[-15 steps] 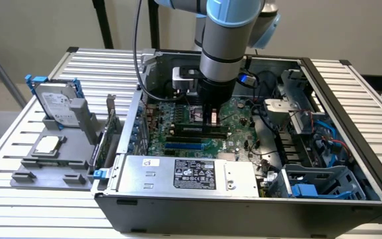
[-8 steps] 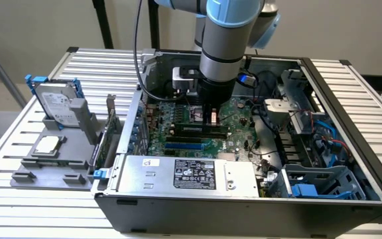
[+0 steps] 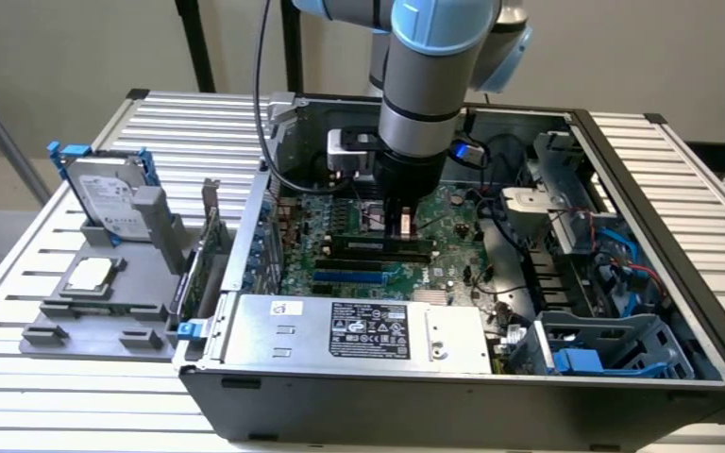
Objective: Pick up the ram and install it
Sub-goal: 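Insert the ram into the slot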
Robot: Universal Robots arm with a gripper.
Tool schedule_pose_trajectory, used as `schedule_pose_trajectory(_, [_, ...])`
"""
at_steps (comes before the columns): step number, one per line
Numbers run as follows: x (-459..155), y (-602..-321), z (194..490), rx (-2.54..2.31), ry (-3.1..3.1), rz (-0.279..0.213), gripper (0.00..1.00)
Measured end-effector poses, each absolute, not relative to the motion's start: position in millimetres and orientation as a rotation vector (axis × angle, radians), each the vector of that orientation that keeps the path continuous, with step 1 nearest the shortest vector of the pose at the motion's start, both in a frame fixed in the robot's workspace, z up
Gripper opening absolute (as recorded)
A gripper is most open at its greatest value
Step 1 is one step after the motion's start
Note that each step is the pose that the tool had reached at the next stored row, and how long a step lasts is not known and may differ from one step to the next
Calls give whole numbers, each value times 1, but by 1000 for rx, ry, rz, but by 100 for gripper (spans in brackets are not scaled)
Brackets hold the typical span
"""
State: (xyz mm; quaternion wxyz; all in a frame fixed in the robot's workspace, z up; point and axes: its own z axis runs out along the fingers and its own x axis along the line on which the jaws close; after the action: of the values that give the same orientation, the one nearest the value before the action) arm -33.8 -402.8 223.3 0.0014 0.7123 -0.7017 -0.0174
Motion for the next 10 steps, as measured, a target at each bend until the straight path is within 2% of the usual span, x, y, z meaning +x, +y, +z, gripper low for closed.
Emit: schedule_pose_trajectory(10, [-34, -400, 221, 2236, -2202, -54, 14])
